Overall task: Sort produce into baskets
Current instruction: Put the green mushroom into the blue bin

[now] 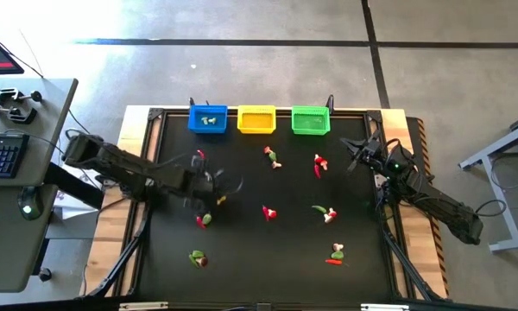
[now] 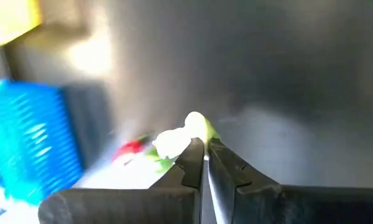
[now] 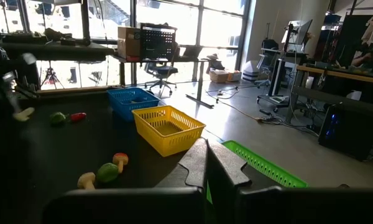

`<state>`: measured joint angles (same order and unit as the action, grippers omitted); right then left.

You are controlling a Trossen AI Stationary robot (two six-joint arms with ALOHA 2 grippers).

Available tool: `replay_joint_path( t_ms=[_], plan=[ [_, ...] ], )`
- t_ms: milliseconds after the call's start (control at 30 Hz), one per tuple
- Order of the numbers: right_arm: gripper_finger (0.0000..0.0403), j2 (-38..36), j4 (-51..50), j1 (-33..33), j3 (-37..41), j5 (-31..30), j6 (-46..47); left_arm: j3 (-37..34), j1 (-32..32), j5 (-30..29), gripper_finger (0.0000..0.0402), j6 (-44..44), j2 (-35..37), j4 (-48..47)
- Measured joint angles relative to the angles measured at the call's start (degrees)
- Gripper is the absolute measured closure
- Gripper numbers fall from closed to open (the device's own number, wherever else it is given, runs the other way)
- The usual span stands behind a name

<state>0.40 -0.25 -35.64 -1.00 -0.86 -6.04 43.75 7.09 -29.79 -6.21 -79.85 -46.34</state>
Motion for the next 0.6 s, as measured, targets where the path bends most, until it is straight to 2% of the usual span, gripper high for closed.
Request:
replay_joint_path(
  t_ms=[167,267,467,600],
  plan=[
    [0.0402,0.0,0.0,0.0,0.0,0.0,0.0,0.0,-12.5,-7.5,0.0401,-0.2,4.1,3.5],
    [0.0402,0.0,0.0,0.0,0.0,0.0,0.0,0.0,-21.1,-8.1,0.0401,-1.3,6.0,10.7],
    [0.0402,0.0,0.0,0.0,0.0,0.0,0.0,0.0,-36.2,1.0,0.0401,-7.1,6.1,26.8],
    [0.0402,0.0,0.0,0.0,0.0,0.0,0.0,0.0,-44.5,9.5,0.0401,-8.1,5.8,32.2]
  ],
)
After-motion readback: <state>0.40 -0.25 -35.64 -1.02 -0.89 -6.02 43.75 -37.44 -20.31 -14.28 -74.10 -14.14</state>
